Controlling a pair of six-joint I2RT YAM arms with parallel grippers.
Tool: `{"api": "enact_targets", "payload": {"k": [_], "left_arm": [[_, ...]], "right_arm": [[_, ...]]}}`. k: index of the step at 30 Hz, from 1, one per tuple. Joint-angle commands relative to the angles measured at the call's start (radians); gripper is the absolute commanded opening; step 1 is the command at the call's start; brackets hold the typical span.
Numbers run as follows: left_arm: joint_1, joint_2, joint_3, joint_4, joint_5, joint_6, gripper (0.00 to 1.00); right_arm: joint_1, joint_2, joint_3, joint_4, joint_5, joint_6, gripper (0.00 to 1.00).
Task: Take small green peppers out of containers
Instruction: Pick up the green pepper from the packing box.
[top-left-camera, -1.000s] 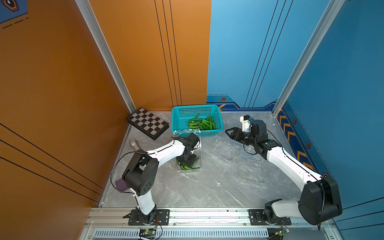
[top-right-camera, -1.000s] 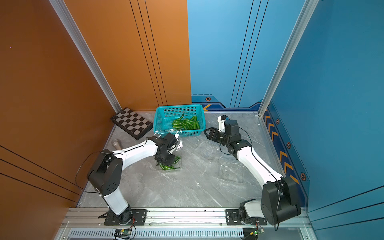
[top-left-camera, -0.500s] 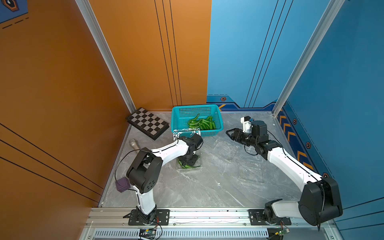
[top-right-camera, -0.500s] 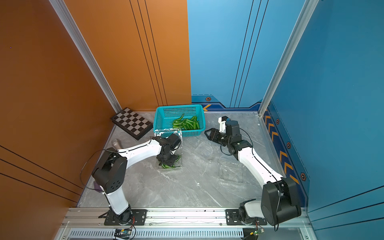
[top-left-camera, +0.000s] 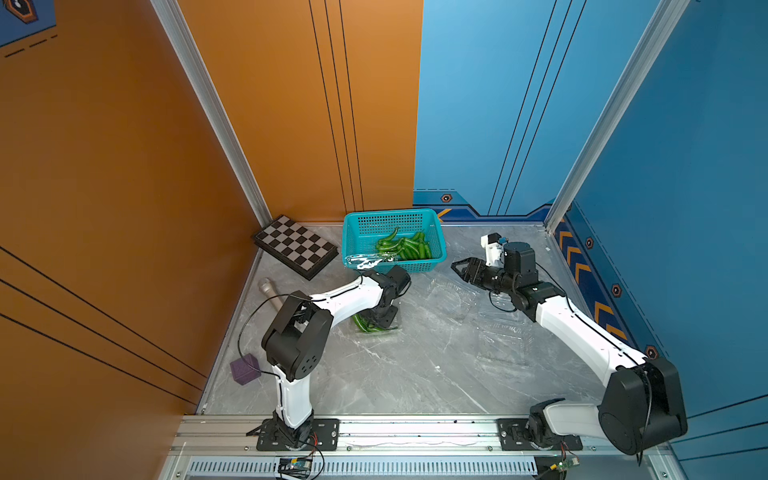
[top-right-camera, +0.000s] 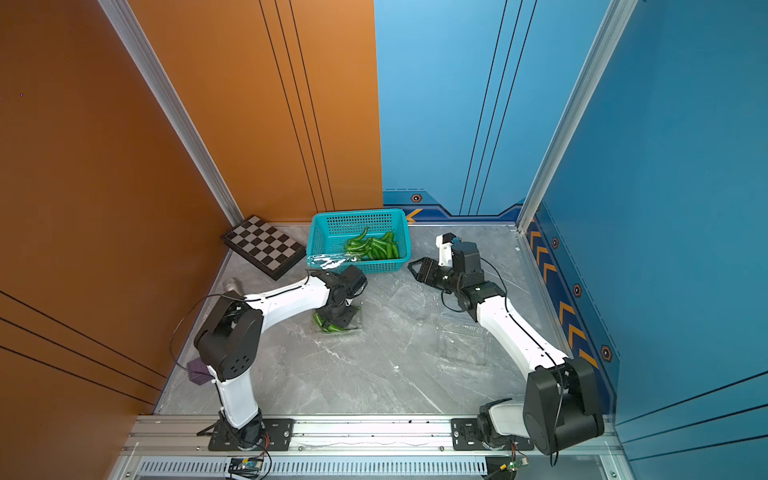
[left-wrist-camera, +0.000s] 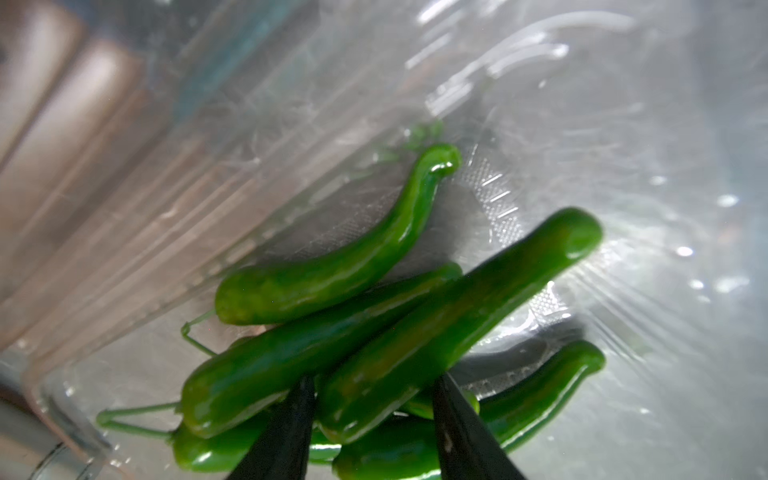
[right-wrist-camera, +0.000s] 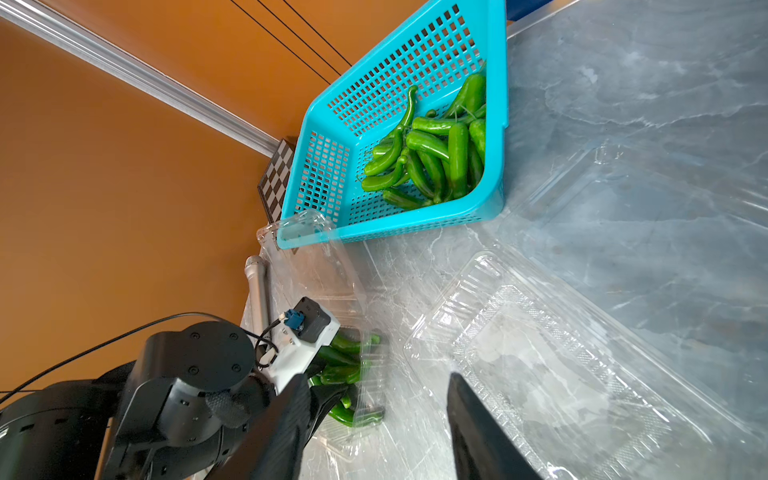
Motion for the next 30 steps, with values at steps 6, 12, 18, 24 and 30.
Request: {"api": "enact_targets", "payload": {"k": [6,12,18,24,30], "left_arm": [[-0.002,0.016,0.022,-0.024,-0.047,0.009,0.29],[0.001,0.028,0.021,-0.026,-0.048,-0.002,0.33],[0.003,0.057,0.038,-0.028,-0.055,-0.005,0.25],[0.011,0.031,0.041,-0.027,-0.062,-0.010,0.14],[0.014,-0.028,0.036,-0.026,-0.058,-0.031,0.08]], "right_arm": [[-0.003,-0.028,-0.017,0.016,-0.016,-0.009,0.55],[0.000,-0.028,-0.017,0.018,-0.022,-0.011,0.55],[0.004,-0.028,-0.017,0.023,-0.027,-0.013,0.55],[0.003,-0.028,-0.017,0.029,-0.032,-0.014,0.55],[0.003,-0.022,-0.018,0.036,-0.032,-0.010,0.55]]}}
